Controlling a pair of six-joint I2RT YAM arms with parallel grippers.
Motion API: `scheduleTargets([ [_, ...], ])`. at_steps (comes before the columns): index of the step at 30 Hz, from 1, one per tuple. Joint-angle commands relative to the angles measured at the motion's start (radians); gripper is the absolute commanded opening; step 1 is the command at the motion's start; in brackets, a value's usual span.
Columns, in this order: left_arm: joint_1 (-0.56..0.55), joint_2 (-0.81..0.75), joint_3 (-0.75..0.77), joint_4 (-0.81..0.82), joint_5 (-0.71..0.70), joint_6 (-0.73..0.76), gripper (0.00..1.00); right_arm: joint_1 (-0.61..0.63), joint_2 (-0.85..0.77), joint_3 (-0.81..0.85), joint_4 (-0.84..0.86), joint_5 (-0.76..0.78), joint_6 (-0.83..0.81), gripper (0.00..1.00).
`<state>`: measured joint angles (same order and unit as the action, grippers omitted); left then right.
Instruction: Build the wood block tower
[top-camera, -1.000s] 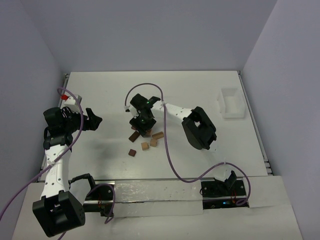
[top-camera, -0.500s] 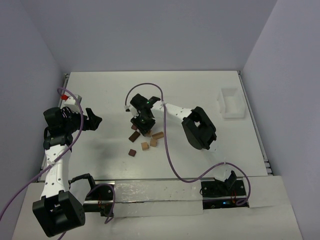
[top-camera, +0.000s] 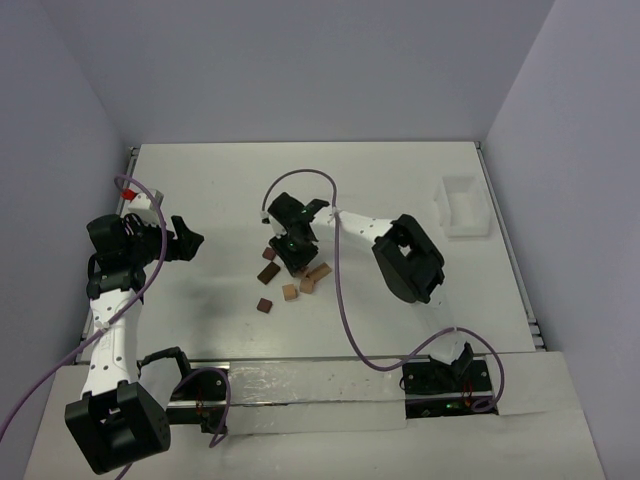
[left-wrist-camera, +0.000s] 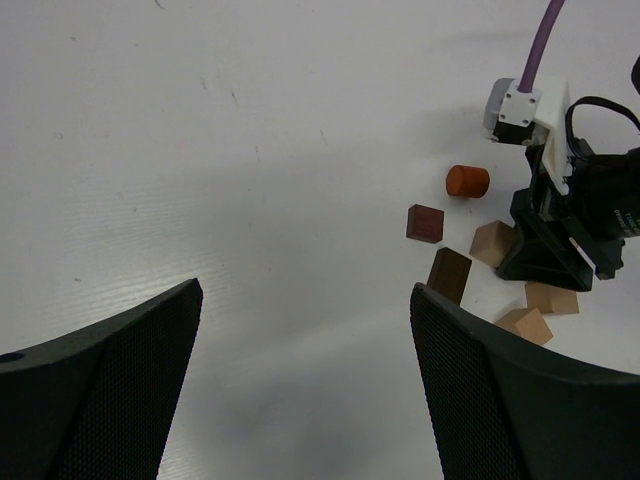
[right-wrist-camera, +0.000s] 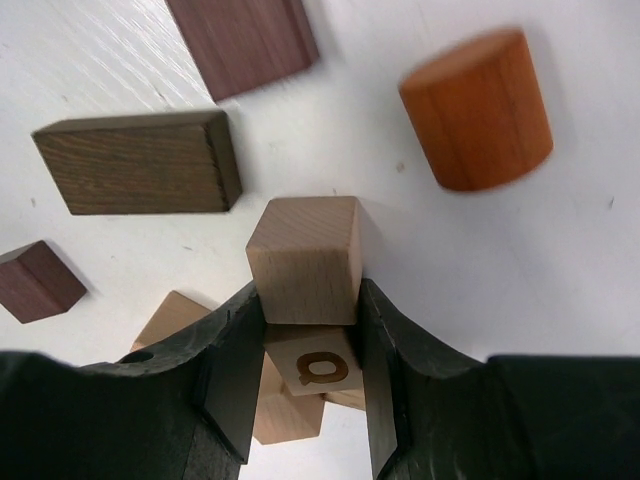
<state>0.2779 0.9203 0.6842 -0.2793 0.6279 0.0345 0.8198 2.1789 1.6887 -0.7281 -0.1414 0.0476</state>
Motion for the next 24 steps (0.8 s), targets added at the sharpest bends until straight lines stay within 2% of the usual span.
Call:
scheduleTargets([
  [1, 0.008, -0.005, -0.002, 0.049, -0.006, -0.004, 0.91, -0.014, -0.106, -0.060, 0.045, 0.067, 0.123, 0.00],
  [12, 0.009, 0.008, 0.000, 0.054, -0.013, -0.008, 0.91, -0.060, -0.145, -0.082, 0.056, 0.224, 0.355, 0.00],
  [24, 0.008, 0.025, 0.000, 0.053, -0.021, -0.006, 0.91, -0.128, -0.044, 0.002, 0.016, 0.148, 0.476, 0.00],
])
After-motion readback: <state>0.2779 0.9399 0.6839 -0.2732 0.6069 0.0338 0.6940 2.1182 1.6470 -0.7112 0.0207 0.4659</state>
